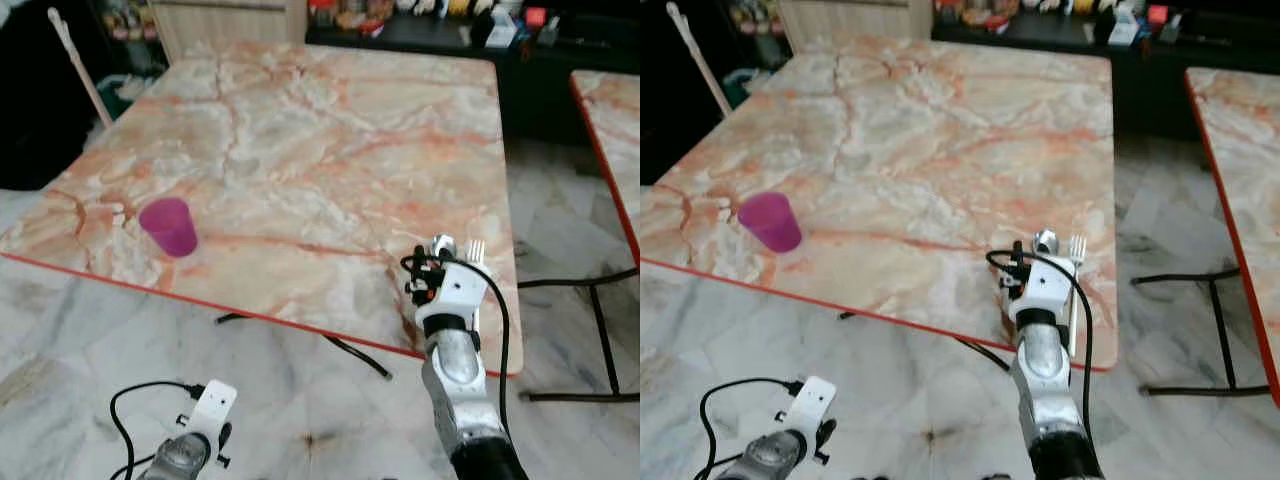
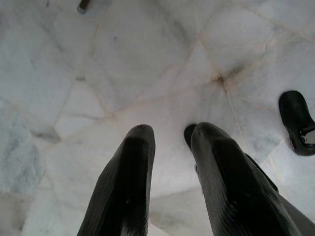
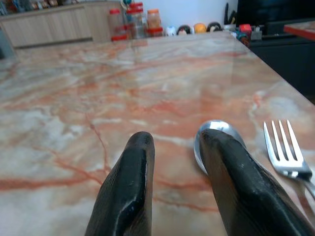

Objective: Setting the table

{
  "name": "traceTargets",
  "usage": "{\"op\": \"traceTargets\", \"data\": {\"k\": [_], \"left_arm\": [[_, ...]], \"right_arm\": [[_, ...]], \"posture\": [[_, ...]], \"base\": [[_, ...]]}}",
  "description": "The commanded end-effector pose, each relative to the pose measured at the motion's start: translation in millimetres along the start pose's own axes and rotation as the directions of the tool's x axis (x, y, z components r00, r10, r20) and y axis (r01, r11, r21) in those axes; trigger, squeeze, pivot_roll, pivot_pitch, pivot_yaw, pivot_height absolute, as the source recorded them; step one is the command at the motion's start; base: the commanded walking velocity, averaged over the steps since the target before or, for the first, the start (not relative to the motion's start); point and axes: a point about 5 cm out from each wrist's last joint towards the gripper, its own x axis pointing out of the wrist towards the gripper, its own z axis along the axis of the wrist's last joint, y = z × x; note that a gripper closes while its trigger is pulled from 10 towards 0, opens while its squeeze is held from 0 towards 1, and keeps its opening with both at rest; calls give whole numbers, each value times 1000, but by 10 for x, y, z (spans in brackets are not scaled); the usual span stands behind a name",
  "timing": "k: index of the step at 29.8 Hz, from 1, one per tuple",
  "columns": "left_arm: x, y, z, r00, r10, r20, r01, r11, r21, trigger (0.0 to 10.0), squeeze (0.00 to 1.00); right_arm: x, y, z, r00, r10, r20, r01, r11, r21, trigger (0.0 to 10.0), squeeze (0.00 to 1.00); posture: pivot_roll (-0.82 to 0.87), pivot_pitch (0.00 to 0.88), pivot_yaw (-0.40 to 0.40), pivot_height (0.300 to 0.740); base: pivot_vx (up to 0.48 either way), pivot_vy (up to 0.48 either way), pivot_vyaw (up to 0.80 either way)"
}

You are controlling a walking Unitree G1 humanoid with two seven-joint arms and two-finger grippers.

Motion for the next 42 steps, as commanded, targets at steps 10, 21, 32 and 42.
{"op": "traceTargets", "data": {"k": [10,21,32,42], "left_arm": [[-27,-11,-135,999,-9,-50,9,1000,-6,10000,0],[-28,-16,-146,998,-17,-57,16,1000,-8,10000,0],[-30,-26,-158,998,-19,-63,18,1000,-14,10000,0],[-33,-20,-170,998,-18,-67,17,1000,-18,10000,0]], "right_arm": [[149,-90,142,995,-100,-11,99,994,-37,10000,0],[189,-153,35,985,-126,-115,119,991,-62,10000,0],[260,-86,28,983,-88,-159,77,994,-71,10000,0],[270,-113,18,977,-122,-175,115,992,-47,10000,1000]], "posture": [[-67,142,29,740],[-66,144,32,740],[-57,143,25,740],[-55,143,26,740]], "base": [[0,0,0],[0,0,0],[0,0,0],[0,0,0]]}}
